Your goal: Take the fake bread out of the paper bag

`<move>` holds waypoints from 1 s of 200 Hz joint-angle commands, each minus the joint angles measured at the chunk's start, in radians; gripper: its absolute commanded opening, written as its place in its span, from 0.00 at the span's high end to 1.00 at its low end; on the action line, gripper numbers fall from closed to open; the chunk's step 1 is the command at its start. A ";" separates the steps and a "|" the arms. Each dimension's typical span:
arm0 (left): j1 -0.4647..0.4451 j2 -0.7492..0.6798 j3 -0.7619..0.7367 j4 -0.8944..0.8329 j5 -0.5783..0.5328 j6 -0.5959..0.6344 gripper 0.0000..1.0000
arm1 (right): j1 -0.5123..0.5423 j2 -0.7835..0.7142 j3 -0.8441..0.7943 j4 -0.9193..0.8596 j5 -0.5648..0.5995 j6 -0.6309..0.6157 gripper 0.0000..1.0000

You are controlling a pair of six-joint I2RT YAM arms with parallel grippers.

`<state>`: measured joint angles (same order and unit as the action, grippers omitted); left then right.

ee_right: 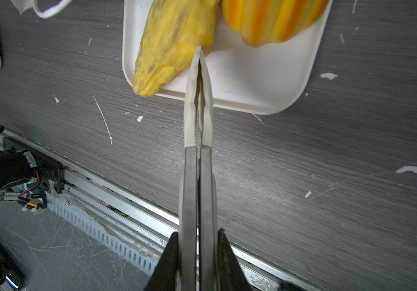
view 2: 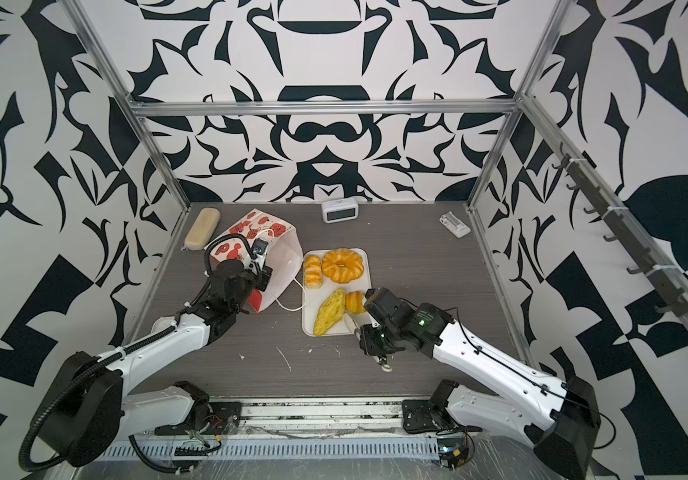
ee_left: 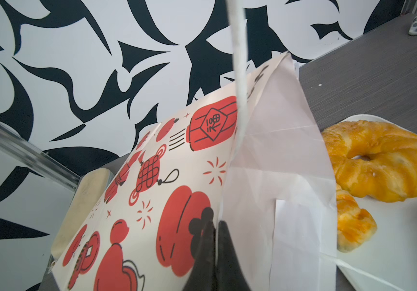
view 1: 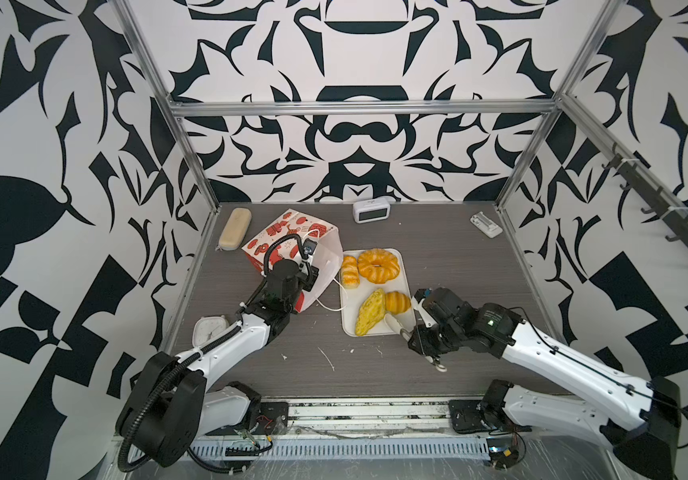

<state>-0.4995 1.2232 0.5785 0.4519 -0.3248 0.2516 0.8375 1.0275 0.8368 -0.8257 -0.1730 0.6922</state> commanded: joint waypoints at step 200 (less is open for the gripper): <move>0.001 -0.026 -0.014 0.039 -0.019 -0.009 0.96 | 0.001 0.212 0.179 0.259 -0.059 -0.129 0.75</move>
<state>-0.4995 1.2198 0.5785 0.4530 -0.3332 0.2516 0.8375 1.2228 0.9600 -0.6254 -0.2115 0.5907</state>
